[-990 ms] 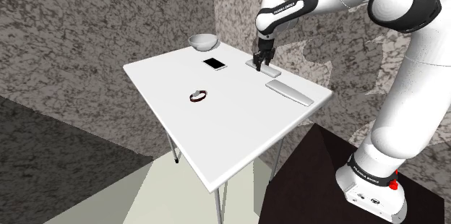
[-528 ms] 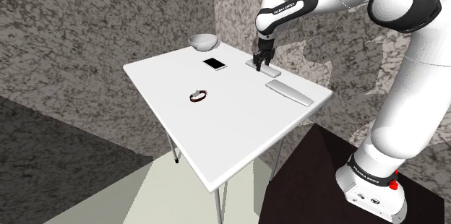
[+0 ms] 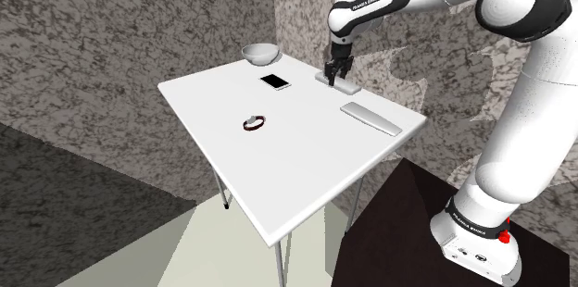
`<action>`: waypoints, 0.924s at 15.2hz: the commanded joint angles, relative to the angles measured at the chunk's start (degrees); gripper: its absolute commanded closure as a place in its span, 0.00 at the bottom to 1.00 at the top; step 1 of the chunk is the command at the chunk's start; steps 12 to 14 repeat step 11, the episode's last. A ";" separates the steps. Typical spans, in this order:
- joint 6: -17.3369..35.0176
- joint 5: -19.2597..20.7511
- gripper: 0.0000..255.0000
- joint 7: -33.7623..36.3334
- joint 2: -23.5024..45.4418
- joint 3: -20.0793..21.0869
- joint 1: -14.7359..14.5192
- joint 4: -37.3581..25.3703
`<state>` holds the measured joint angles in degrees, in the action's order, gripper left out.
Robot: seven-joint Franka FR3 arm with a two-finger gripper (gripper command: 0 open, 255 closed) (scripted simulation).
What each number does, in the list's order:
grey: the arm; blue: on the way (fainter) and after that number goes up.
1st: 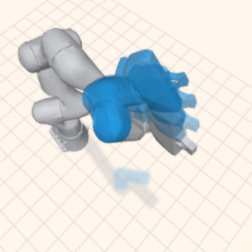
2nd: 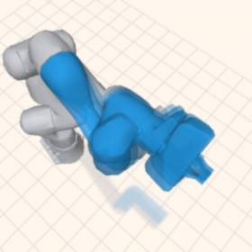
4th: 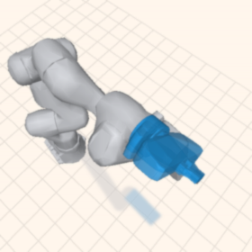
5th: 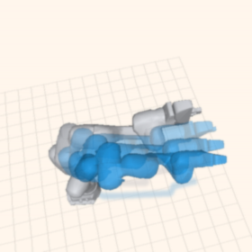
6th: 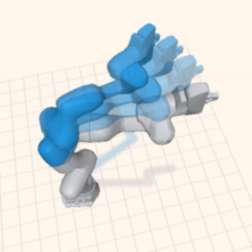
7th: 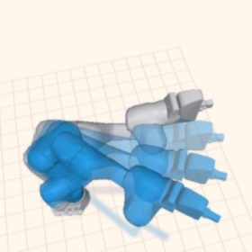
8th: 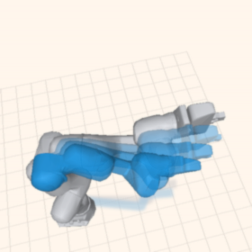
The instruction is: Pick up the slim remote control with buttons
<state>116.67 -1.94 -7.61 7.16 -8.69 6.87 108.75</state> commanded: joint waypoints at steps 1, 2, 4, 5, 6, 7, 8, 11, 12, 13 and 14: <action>-1.67 0.11 1.00 -0.01 -0.58 -0.06 0.04 -1.10; -2.40 0.15 1.00 0.03 -0.77 -0.07 0.04 -1.64; -3.86 0.23 1.00 0.09 -1.12 -0.08 0.03 -2.76; -4.60 0.27 1.00 0.12 -1.28 -0.08 0.03 -3.34; -5.33 0.30 1.00 0.15 -1.42 -0.08 0.03 -3.93; -6.07 0.33 1.00 0.18 -1.55 -0.09 0.03 -4.54; -6.81 0.35 1.00 0.20 -1.68 -0.09 0.03 -5.16; -7.67 0.38 1.00 0.23 -1.80 -0.09 0.02 -5.89; -7.67 0.38 1.00 0.23 -1.80 -0.09 0.02 -5.89; -7.67 0.38 1.00 0.23 -1.80 -0.09 0.02 -5.89; -7.67 0.38 1.00 0.23 -1.80 -0.09 0.02 -5.89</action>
